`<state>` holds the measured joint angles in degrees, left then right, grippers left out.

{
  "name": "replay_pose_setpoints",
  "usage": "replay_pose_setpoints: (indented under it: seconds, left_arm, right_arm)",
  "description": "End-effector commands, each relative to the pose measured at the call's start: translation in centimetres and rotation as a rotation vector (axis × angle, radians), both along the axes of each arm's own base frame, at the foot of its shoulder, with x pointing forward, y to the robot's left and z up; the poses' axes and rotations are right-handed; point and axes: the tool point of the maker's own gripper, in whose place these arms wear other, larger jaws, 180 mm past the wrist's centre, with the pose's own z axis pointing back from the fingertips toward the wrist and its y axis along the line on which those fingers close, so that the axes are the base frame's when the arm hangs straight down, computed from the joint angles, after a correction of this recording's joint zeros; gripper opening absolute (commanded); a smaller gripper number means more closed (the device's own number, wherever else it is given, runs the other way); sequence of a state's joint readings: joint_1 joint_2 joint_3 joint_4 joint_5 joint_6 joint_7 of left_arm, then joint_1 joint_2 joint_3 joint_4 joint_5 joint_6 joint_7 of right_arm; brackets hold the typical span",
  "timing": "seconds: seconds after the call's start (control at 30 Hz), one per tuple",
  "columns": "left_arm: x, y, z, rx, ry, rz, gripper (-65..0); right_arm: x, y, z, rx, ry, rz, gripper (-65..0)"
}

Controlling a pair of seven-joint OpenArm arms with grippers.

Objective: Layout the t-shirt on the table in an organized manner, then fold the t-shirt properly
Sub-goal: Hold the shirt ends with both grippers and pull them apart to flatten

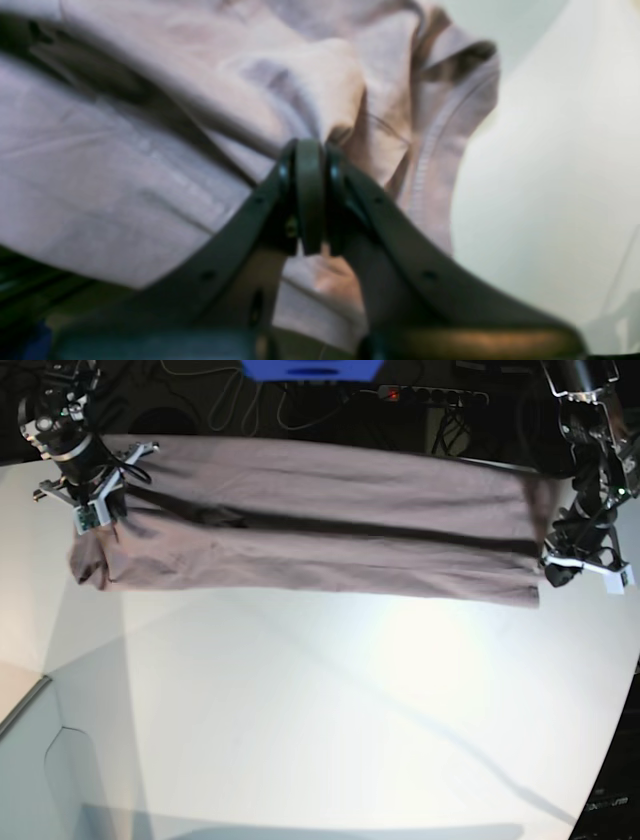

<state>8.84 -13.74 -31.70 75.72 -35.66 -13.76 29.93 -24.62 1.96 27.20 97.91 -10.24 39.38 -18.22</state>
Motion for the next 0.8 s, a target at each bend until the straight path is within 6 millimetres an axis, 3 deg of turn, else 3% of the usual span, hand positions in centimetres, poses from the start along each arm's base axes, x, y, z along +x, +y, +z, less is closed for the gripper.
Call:
replay_pose_setpoints:
  seconds: [0.0,0.33,0.77]
  left_arm:
    - [1.1,0.7,1.9,0.027,-0.061,-0.002,-64.9]
    - [1.3,0.6,3.3,0.050,-0.093,-0.015,-64.9]
    - [-0.7,0.7,0.2,0.019,-0.008,0.003,-64.8]
  right_arm:
    - [0.4,-0.2,0.7,0.000,-0.029,0.015,-65.0]
    - [0.9,-0.5,0.8,-0.001,-0.037,0.010,-65.0]
    - [0.4,-0.3,-0.5,0.021,-0.003,0.004,-65.0]
